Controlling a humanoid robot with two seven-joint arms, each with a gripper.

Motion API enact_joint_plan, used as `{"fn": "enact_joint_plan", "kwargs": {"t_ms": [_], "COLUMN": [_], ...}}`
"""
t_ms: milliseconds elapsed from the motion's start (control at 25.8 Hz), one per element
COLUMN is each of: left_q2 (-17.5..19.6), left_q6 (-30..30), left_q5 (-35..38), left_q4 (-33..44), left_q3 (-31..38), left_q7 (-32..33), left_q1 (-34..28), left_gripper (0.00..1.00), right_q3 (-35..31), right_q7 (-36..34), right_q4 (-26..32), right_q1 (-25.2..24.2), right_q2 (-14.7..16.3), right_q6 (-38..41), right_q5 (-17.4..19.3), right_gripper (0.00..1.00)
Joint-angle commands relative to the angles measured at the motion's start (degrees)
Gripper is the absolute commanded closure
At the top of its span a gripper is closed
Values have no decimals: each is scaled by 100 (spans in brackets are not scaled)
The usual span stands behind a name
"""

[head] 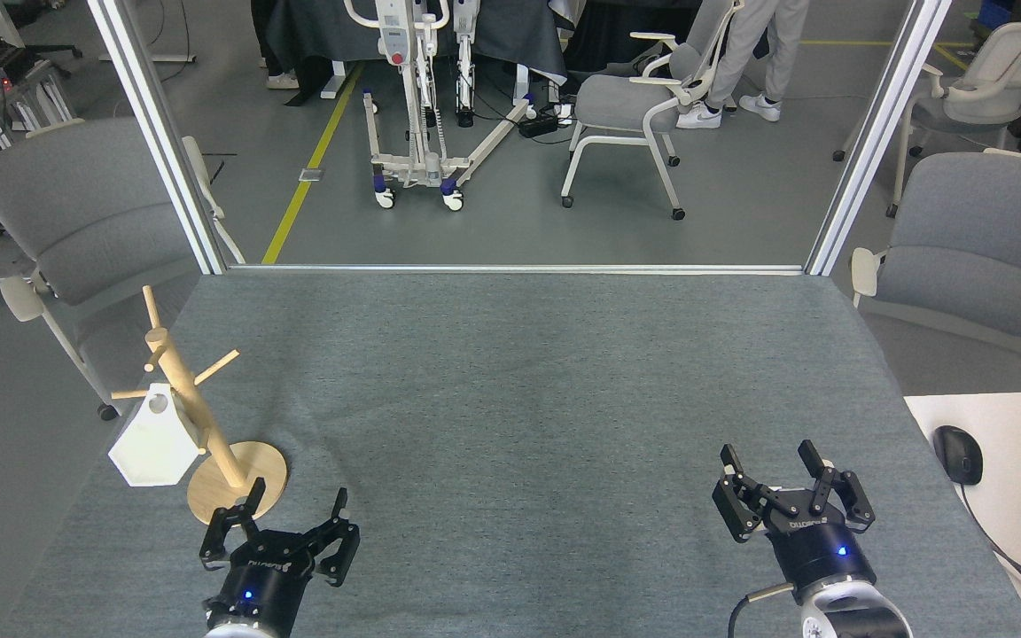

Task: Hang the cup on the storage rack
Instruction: 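Open the left gripper and withdraw it from the stand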

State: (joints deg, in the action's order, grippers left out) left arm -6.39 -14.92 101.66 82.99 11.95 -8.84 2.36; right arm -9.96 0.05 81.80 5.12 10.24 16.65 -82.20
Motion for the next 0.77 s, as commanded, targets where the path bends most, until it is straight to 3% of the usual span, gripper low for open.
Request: {"fn": "enact_joint_plan", "kwargs": {"t_ms": [0,155,310,735], "left_q2": [-108,-126,-117,-117], "left_q6": [648,1158,1474,1527], "left_q5": [-85,-454,-533,-533], "left_q4": [7,-142,-169,-142], "left_q3": [-756,-1389,-1828,-1863], "left_q7": [102,752,822,814], "left_q1": [389,854,977,925], "left_gripper": [1,1,1,1], "right_q3": [3,-32,-24,-59], "right_q7": [-5,12,21,12], "right_q4": [12,-15,-15,-67], "right_q1": [86,86,226,218], "right_q2": [30,-49,48,-14], "right_q6": [-48,-57,-48,-92], "right_q5": [11,2,46,46], "right_gripper": [0,0,0,0]}}
